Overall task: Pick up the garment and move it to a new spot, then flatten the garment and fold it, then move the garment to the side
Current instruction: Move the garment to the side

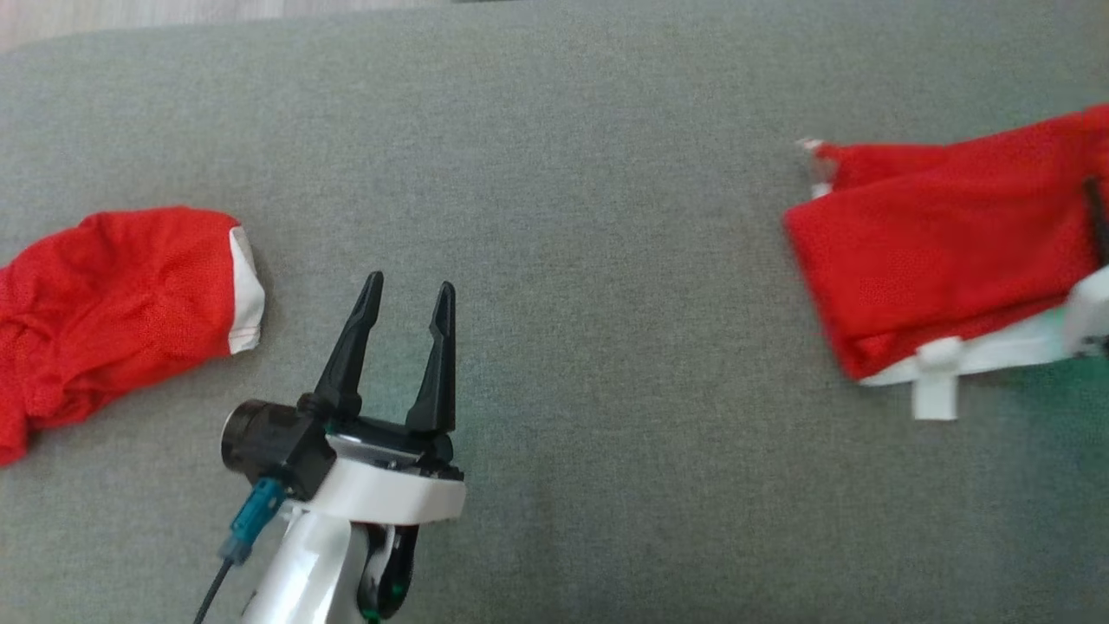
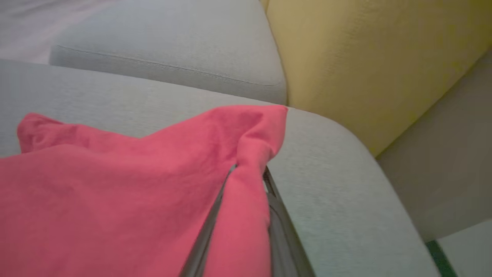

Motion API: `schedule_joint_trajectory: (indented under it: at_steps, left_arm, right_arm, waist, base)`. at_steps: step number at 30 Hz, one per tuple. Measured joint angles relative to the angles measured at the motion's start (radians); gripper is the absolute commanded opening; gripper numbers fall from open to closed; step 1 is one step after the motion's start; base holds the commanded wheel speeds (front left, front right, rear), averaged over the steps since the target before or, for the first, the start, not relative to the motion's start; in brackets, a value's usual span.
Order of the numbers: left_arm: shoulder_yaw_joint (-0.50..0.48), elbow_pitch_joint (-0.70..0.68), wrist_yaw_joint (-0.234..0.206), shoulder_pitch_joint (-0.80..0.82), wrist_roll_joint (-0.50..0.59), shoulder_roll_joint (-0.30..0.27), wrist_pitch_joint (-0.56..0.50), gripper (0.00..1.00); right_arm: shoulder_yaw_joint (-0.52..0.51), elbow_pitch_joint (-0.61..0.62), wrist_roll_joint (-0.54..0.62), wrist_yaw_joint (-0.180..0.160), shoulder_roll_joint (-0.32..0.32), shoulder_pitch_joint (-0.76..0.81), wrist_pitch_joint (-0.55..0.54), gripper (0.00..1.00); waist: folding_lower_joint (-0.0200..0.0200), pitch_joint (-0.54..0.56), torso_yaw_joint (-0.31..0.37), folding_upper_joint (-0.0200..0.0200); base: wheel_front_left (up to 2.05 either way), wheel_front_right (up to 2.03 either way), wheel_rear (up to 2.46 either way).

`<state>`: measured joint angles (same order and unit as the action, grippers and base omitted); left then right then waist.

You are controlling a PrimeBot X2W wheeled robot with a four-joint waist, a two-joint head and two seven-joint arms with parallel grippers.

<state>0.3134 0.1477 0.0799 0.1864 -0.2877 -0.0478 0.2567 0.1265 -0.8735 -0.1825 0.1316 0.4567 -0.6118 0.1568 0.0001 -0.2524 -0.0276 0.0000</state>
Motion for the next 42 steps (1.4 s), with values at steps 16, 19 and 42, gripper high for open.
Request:
schedule_joint_trajectory:
  at_steps: [16, 19, 42]
  left_arm:
    - [0.001, -0.001, 0.008, 0.039, 0.009, 0.0, 0.0, 1.0]
    - [0.001, -0.001, 0.008, 0.042, 0.009, 0.0, 0.0, 1.0]
    - [-0.023, 0.007, 0.008, 0.046, 0.005, 0.001, 0.0, 1.0]
  right_arm:
    - [-0.172, -0.2, 0.108, 0.0, 0.187, -0.12, 0.021, 0.0]
    - [-0.201, -0.223, 0.134, 0.0, 0.188, -0.139, 0.03, 0.0]
    - [-0.313, -0.181, 0.234, 0.0, 0.064, -0.177, 0.087, 1.0]
  waist:
    - [0.0, -0.065, -0.028, 0.0]
    - [0.0, -0.07, -0.03, 0.0]
    - [-0.0001, 0.018, -0.009, 0.0]
  base:
    - [0.0, 0.0, 0.0]
    - [0.0, 0.0, 0.0]
    - [0.0, 0.0, 0.0]
